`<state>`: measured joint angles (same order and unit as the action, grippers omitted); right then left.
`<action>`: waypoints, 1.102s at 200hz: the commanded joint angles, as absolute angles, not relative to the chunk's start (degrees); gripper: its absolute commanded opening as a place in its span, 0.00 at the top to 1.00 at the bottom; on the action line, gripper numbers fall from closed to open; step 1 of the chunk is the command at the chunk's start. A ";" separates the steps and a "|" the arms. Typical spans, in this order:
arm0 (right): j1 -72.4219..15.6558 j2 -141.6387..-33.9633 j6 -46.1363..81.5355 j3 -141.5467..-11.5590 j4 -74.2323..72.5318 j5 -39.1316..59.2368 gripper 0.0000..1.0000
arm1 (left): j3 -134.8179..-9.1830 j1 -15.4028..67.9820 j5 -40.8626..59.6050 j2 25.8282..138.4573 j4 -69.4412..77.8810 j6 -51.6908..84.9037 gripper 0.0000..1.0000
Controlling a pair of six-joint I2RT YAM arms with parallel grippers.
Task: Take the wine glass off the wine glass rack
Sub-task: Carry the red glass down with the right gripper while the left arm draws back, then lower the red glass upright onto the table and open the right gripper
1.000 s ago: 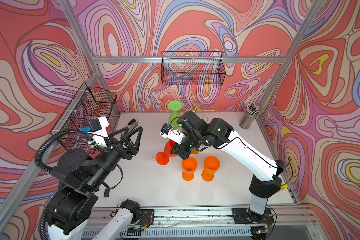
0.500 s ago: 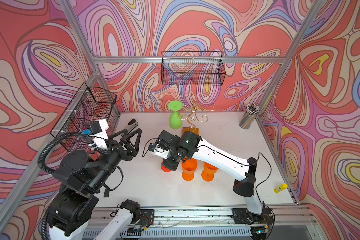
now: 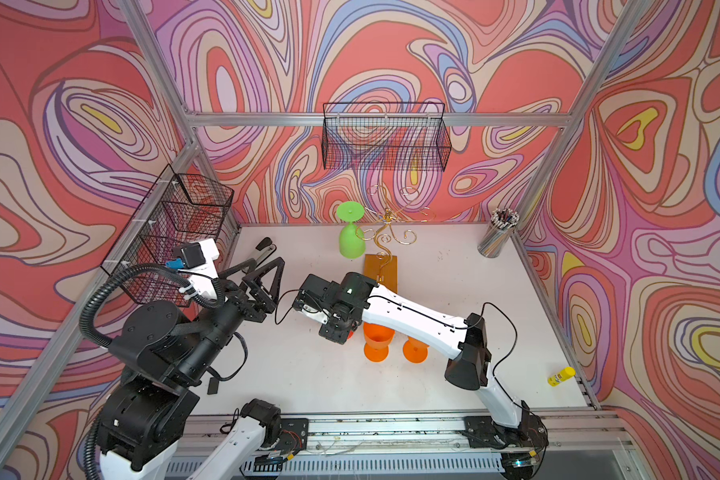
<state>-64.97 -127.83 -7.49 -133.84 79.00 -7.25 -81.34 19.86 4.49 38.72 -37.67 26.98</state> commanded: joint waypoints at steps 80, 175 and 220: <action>-65.30 -129.03 -7.69 -133.31 79.10 -9.23 1.00 | -80.95 19.68 5.28 38.32 -37.28 25.75 0.29; -65.30 -129.03 -6.25 -133.42 79.69 -8.27 0.64 | -80.95 19.62 5.28 37.75 -37.69 25.58 0.29; -65.30 -128.76 -5.42 -133.92 80.05 -9.39 0.58 | -80.61 19.67 5.62 37.62 -37.57 25.84 0.29</action>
